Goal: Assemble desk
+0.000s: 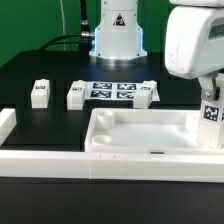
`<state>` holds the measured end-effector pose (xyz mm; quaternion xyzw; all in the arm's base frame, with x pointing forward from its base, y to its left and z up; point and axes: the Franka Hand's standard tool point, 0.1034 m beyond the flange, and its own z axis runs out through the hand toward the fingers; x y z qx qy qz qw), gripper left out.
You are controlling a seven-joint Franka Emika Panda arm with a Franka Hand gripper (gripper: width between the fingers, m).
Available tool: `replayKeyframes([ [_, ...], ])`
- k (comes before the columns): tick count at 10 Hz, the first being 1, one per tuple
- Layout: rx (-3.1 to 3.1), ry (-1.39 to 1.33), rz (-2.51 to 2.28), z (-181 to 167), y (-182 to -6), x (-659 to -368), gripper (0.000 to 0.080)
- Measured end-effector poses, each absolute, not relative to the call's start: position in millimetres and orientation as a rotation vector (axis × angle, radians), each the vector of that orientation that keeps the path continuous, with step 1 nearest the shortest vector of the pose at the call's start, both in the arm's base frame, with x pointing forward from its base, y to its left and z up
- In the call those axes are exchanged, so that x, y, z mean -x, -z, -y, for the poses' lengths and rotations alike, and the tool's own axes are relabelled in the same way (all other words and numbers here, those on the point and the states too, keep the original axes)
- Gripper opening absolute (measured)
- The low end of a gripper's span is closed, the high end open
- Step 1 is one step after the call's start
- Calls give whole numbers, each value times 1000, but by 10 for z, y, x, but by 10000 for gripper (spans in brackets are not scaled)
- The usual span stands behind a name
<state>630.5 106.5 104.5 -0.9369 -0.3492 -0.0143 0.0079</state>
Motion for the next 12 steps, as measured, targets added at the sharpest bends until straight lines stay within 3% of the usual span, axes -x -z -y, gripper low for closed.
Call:
replayKeyframes([
  [1,2929,45,1092,-1065,-1045,-6305,288],
  [5,2960,43,990,-1067,-1046,-6305,288],
  [12,3069,33,-75,-1005,-1038,-6330,288],
])
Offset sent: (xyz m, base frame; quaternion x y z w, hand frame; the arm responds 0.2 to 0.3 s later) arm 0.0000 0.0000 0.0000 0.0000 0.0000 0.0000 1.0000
